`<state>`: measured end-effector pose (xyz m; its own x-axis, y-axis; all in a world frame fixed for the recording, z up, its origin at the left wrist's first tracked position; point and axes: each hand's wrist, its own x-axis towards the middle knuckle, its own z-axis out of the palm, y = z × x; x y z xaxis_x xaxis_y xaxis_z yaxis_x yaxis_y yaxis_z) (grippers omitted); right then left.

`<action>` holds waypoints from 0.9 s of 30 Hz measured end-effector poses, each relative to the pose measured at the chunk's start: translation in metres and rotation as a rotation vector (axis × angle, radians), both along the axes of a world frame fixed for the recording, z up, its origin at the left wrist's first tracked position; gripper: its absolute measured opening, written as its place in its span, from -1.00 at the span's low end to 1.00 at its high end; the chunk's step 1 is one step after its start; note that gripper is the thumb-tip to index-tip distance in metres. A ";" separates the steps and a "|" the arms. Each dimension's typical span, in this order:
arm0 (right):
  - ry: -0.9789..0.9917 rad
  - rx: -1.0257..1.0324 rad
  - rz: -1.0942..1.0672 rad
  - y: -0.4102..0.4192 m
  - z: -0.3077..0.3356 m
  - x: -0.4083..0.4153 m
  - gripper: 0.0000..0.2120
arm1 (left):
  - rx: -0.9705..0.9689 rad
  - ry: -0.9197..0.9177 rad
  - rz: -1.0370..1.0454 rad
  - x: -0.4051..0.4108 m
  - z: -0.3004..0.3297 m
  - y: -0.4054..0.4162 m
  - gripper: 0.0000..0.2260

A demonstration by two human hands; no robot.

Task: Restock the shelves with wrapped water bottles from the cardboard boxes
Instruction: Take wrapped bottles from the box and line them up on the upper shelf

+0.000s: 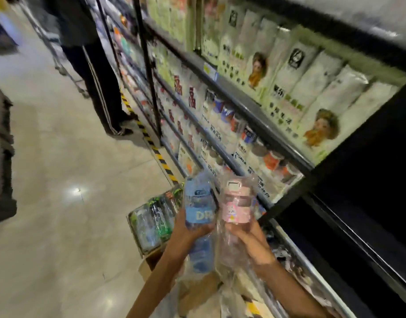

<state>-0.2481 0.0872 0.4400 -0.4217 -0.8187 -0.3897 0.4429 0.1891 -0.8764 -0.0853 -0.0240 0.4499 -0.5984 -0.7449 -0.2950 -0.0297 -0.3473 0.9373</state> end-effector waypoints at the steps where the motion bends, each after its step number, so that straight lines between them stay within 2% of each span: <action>1: 0.039 0.048 -0.090 0.011 0.018 0.009 -0.35 | -0.019 0.018 -0.040 0.002 0.015 0.006 -0.47; 4: 0.102 0.037 -0.234 0.050 0.055 0.024 -0.33 | -0.089 0.029 -0.148 0.004 0.049 0.026 -0.44; 5: 0.113 0.041 -0.255 0.063 0.068 0.028 -0.26 | -0.089 0.033 -0.170 0.003 0.057 0.032 -0.41; 7: 0.149 0.028 -0.315 0.091 0.085 0.032 0.03 | -0.114 0.035 -0.245 -0.003 0.071 0.044 -0.37; 8: 0.163 0.008 -0.352 0.106 0.092 0.033 0.09 | -0.130 0.040 -0.303 -0.009 0.079 0.052 -0.33; 9: 0.182 -0.002 -0.387 0.120 0.100 0.035 0.08 | -0.136 0.049 -0.369 -0.013 0.088 0.060 -0.20; 11: 0.233 -0.024 -0.442 0.146 0.116 0.034 0.03 | -0.149 0.124 -0.460 -0.019 0.099 0.072 0.25; 12: 0.265 -0.030 -0.478 0.158 0.124 0.034 0.04 | -0.162 0.152 -0.494 -0.028 0.105 0.079 0.30; 16: 0.330 -0.086 -0.578 0.201 0.160 0.031 0.08 | -0.189 0.144 -0.548 -0.054 0.144 0.120 -0.01; 18: 0.358 -0.122 -0.602 0.224 0.176 0.027 -0.07 | -0.182 0.197 -0.577 -0.063 0.159 0.143 -0.20; 20: 0.385 -0.139 -0.630 0.244 0.190 0.021 -0.26 | -0.206 0.230 -0.608 -0.072 0.178 0.164 -0.24; 22: 0.411 -0.184 -0.655 0.262 0.209 0.016 -0.35 | -0.220 0.256 -0.597 -0.085 0.200 0.179 -0.27; 24: 0.443 -0.216 -0.666 0.278 0.224 0.009 -0.35 | -0.250 0.312 -0.600 -0.103 0.220 0.190 -0.31; 27: 0.466 -0.244 -0.683 0.298 0.240 0.000 -0.31 | -0.267 0.373 -0.552 -0.134 0.252 0.196 -0.26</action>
